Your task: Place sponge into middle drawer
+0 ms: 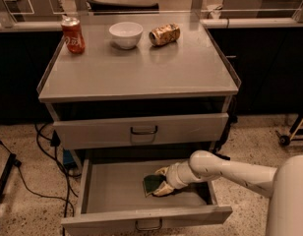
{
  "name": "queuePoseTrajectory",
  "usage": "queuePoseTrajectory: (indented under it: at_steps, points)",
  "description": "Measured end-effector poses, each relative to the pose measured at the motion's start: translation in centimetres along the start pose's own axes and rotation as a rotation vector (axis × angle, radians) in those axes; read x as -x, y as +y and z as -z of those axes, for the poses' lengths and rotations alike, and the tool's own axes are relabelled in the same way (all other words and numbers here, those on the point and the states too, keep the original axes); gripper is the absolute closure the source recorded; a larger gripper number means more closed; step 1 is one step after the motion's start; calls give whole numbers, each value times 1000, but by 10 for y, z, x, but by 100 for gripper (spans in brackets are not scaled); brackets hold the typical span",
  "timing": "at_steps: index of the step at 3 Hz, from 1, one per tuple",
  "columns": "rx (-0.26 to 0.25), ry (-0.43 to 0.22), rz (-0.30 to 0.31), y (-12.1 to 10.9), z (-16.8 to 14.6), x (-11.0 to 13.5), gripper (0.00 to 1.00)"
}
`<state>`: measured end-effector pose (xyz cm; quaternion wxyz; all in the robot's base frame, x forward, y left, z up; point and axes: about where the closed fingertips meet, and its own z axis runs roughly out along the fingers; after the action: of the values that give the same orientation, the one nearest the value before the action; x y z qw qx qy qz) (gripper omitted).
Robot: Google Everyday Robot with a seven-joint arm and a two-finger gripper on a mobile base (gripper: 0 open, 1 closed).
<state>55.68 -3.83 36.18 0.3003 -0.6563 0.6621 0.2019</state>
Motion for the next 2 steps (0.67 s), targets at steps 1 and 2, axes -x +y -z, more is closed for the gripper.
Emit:
queuePoseTrajectory:
  at_steps: [1,2]
  points:
    - [0,0,0,0,0,0,20]
    - [0,0,0,0,0,0,0]
